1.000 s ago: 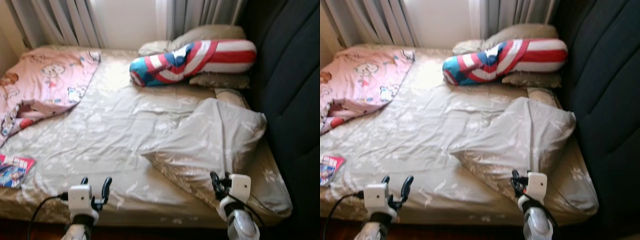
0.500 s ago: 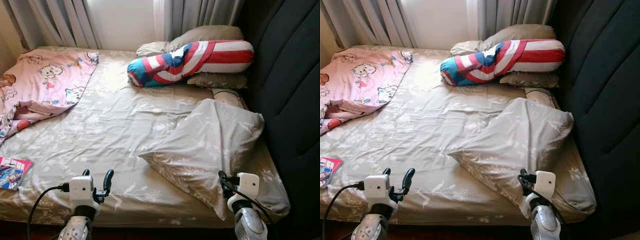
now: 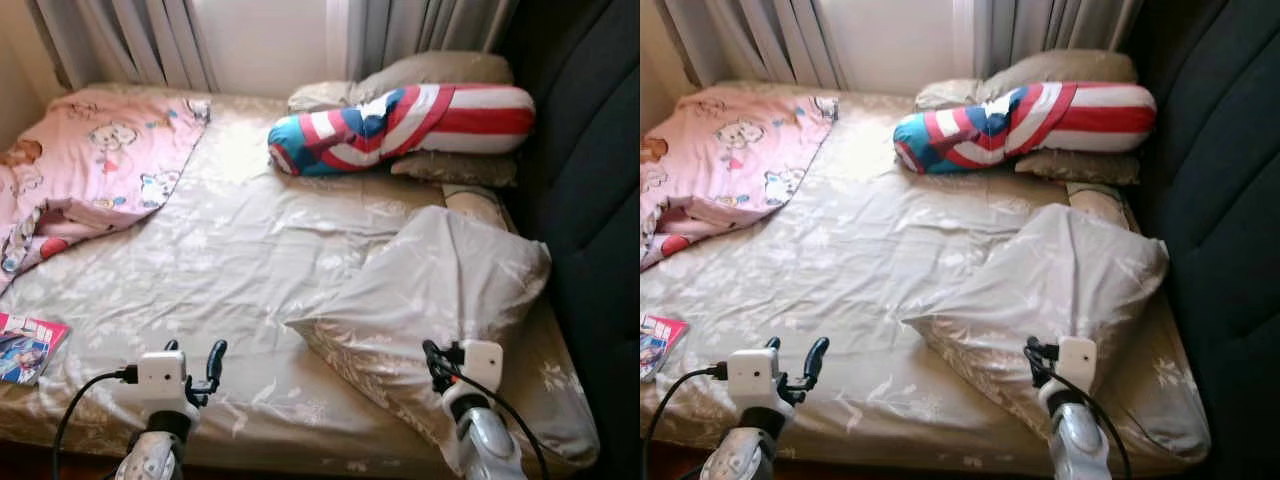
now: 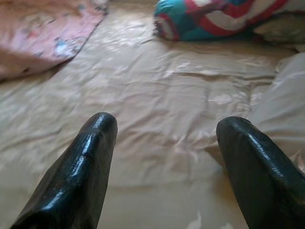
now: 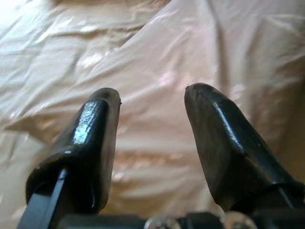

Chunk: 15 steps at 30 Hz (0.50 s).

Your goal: Clean up the room

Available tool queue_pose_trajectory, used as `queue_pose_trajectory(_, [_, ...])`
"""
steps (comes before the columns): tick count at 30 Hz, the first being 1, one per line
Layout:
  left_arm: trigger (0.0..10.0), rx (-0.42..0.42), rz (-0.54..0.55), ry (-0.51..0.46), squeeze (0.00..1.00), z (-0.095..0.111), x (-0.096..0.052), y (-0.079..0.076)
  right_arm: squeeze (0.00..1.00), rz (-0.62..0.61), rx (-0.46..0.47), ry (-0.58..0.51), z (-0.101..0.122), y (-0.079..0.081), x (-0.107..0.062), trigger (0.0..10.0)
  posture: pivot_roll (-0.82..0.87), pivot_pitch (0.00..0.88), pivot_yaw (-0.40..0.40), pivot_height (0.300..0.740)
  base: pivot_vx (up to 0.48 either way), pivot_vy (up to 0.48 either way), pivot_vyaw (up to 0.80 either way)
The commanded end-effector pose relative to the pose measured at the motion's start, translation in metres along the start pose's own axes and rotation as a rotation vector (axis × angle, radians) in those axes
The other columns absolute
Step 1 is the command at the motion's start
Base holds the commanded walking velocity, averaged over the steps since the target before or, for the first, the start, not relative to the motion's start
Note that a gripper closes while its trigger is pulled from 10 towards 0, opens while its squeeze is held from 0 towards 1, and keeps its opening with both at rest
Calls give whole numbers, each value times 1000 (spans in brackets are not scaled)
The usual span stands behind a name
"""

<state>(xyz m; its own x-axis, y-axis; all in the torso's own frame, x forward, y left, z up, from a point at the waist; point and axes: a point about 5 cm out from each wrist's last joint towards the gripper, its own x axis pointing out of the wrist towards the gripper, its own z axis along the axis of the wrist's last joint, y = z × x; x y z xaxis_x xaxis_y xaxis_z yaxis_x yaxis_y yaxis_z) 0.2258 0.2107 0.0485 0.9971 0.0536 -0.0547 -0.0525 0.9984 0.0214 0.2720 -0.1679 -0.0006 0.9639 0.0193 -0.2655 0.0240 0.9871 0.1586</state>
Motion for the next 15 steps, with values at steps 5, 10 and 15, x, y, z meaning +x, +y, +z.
queue_pose_trajectory(5, [10000,-7,-30,-14,0,3,3,-10,0,-45,-4,54,-9,-15,-6,10000,4,86,-71,740,0,0,0])
queue_pose_trajectory(10, [10000,-5,-36,-7,0,2,3,-10,0,-47,-13,100,-11,-13,-2,10000,7,87,-69,740,0,0,0])
queue_pose_trajectory(15, [10000,-5,-41,2,0,0,3,-10,231,-81,16,162,-19,-16,-4,10000,11,88,-67,740,0,0,0])
